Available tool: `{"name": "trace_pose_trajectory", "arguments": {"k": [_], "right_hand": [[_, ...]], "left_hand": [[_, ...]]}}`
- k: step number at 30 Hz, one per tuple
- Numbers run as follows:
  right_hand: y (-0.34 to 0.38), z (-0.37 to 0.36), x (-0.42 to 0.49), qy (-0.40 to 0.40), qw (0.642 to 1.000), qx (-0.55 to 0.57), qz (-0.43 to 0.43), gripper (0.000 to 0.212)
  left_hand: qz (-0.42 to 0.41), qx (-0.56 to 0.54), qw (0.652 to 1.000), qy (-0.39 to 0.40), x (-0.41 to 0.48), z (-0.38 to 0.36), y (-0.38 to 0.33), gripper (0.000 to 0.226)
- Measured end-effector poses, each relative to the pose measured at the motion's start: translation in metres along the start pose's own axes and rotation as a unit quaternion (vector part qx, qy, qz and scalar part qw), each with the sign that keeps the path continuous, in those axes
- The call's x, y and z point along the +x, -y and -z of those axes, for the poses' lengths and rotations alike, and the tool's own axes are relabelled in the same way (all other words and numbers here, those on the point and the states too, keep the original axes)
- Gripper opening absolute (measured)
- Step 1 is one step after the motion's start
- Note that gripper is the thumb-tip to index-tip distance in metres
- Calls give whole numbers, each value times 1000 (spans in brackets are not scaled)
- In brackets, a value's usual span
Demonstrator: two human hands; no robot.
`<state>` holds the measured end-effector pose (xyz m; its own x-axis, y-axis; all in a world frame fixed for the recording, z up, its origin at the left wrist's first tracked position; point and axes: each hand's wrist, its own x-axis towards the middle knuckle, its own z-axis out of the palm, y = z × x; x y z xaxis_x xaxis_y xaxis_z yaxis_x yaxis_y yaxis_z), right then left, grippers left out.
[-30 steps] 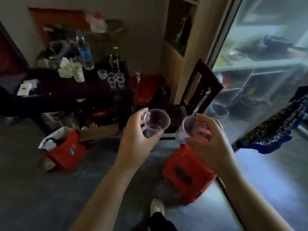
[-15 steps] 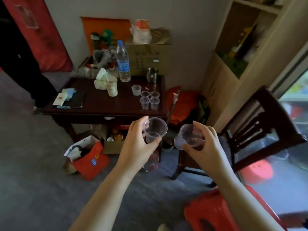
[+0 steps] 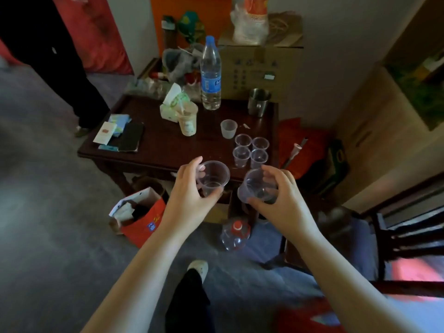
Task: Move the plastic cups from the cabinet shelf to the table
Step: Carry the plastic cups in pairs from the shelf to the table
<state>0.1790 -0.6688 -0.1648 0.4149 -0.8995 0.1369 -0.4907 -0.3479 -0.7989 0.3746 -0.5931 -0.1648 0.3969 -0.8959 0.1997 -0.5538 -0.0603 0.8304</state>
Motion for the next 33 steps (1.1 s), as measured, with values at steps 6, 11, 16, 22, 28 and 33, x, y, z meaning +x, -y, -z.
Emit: {"name": "trace_pose_trajectory", "arguments": {"k": [6, 11, 16, 22, 28, 33], "right_hand": [[-9, -35, 89, 9, 999, 6, -37, 81], [-17, -72, 160, -21, 996, -35, -82, 81], [-38, -97, 213, -29, 991, -51, -123, 78], [-63, -119, 259, 7, 980, -158, -120, 80], [-81, -134, 288, 49, 955, -272, -105, 82], [-95, -138, 297, 54, 946, -295, -121, 84]], "left_hand": [[-15, 32, 998, 60, 105, -2, 53, 75], [-20, 33, 991, 126, 191, -3, 89, 71], [-27, 50, 984, 169, 246, -15, 120, 72], [-41, 90, 978, 186, 279, -42, 152, 73], [4, 108, 972, 207, 296, -63, 175, 75], [12, 120, 971, 207, 306, -75, 187, 74]]}}
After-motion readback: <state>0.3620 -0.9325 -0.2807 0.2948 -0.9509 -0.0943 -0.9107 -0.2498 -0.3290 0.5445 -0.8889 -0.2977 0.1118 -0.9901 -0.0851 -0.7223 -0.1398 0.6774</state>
